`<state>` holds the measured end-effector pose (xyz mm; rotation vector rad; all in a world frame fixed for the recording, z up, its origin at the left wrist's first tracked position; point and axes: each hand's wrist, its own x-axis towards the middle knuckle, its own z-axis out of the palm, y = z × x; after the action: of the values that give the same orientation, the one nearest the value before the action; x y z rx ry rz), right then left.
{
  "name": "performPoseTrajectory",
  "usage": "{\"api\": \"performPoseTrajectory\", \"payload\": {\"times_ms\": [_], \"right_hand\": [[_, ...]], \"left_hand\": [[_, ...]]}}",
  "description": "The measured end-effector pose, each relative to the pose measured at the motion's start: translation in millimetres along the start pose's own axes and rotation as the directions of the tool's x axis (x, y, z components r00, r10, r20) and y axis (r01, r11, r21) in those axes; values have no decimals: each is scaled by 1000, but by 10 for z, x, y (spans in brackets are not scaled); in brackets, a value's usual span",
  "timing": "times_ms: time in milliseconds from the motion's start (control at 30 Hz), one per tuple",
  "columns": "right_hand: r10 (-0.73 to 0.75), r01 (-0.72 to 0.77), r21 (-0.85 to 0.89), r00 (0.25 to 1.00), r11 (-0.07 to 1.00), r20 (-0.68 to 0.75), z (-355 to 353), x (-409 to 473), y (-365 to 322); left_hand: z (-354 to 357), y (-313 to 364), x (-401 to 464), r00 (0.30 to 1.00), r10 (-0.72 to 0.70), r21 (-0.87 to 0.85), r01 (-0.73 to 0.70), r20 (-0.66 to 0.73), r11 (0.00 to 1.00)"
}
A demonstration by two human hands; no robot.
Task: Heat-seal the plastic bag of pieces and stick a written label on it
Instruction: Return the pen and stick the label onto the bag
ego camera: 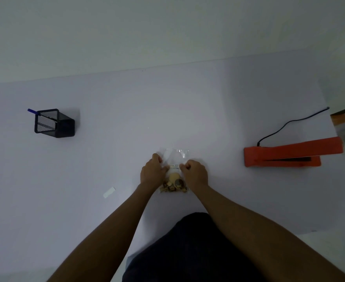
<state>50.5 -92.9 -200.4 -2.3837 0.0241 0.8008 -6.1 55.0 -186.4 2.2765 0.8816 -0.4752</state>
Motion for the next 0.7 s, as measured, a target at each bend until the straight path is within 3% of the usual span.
{"api": "performPoseTrajectory", "payload": {"times_ms": [333,467,600,700], "right_hand": [[17,-17,74,1000,997,2,16,-26,27],[8,-13,205,1000,979,27,-40,-34,50],[18,-10,264,999,965,-28,-188,-166,244],[69,-59,238,997,969,-31,-196,-305,398]], "left_hand": [[-47,57,-6,998,-4,17,2,61,1000],[-37,64,-10,996,-34,-58,39,82,998],[-43,-10,-138,994,-110,-161,106,-21,981],[-17,-105,-312,983,-184,-102,181,-17,978]]}}
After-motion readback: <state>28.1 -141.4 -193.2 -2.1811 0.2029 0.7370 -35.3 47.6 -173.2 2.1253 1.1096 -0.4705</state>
